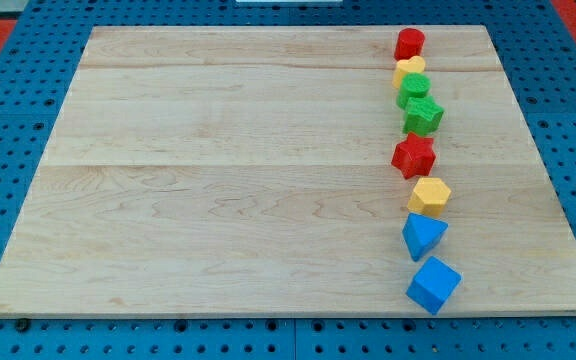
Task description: Push the yellow hexagon to the center of the board
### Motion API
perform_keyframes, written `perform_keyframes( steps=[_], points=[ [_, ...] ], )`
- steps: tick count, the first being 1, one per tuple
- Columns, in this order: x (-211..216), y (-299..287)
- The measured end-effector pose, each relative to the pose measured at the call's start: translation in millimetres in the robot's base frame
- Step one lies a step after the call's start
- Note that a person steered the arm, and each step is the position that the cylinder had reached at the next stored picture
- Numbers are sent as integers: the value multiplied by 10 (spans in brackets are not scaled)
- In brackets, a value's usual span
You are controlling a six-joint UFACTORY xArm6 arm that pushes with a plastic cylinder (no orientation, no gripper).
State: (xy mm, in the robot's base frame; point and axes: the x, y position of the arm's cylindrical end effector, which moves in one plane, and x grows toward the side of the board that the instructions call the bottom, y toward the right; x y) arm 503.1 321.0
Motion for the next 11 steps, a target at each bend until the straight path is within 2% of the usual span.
perform_keyframes(
  steps=[1, 3, 4, 5, 9, 10, 11],
  points=[
    [207, -265],
    [142, -1283],
    [87, -1370],
    [18, -1692],
    [-116, -3780],
    [-185, -3706],
    [-39, -3308]
  ],
)
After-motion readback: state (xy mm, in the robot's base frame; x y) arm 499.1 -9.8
